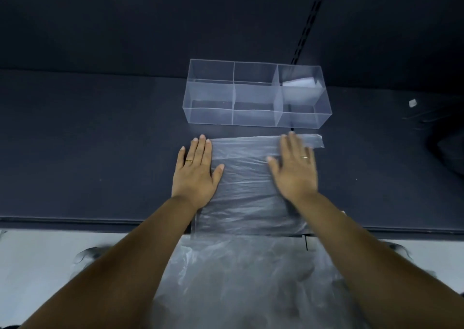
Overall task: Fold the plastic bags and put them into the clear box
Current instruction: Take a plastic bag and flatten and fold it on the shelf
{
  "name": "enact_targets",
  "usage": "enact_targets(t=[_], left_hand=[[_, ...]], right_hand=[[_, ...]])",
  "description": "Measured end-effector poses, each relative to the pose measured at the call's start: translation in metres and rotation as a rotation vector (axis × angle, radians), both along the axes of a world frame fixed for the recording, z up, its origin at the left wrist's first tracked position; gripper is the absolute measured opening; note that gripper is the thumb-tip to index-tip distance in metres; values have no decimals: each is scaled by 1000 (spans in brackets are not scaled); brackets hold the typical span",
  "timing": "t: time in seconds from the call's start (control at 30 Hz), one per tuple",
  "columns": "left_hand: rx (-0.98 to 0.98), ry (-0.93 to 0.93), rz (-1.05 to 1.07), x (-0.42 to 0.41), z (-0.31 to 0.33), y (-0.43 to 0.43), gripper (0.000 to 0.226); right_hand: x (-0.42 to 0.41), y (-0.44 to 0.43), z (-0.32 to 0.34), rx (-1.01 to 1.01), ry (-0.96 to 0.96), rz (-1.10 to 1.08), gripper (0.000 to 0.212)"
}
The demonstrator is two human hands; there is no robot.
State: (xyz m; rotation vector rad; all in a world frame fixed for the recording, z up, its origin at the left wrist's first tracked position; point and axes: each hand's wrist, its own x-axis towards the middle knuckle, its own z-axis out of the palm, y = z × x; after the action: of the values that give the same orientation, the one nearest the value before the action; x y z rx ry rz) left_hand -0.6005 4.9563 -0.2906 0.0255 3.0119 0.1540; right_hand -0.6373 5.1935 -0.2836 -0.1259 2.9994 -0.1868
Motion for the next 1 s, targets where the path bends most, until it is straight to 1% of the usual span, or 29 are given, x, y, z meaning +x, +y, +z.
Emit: enact_targets(t=[0.07,0.13,0.17,0.2,0.27,0.3,0.33,0.37,0.4,0.47,0.53,0.63,0.73,0.8,0.87,0.93,1.0], left_hand=[[1,-44,-1,-2,3,1,75],[32,-97,-16,0,10,0,73],[71,-92,-27,3,16,-3,72],[114,-35,-49,10,23,-8,71],[162,171,-171,33,36,-18,70],[166,238,-283,49,39,-22,70],[159,257,-411,67,40,-26,72],[134,230,-524,84,40,-30,73],[95,192,-607,99,38,-34,73],[31,161,-661,120,36,-39,61],[58,250,-613,127,37,-39,42],[163,371,-534,126,46,-34,26],[269,366,-438,127,57,-36,33],[354,317,-282,126,67,-43,27],[444,242,-62,120,74,-52,11],[571,106,93,113,81,-59,4],[704,-54,180,105,88,-65,5]], right_hand=[[0,36,4,37,-5,-118,70],[6,57,11,57,5,-190,68],[12,61,14,45,40,-194,67],[20,60,19,7,100,-171,65],[45,44,30,-137,221,-41,61],[61,32,35,-219,237,45,61],[80,18,37,-294,216,140,63],[99,4,38,-334,169,238,65],[117,-10,35,-329,119,330,68],[142,-34,29,-264,57,467,74],[152,-51,28,-227,55,484,70],[146,-54,30,-288,177,357,54],[140,-35,33,-331,300,318,28],[138,-11,38,-328,332,285,14],[133,17,43,-318,302,222,8],[127,44,51,-331,212,130,4],[120,66,61,-395,62,7,11]])
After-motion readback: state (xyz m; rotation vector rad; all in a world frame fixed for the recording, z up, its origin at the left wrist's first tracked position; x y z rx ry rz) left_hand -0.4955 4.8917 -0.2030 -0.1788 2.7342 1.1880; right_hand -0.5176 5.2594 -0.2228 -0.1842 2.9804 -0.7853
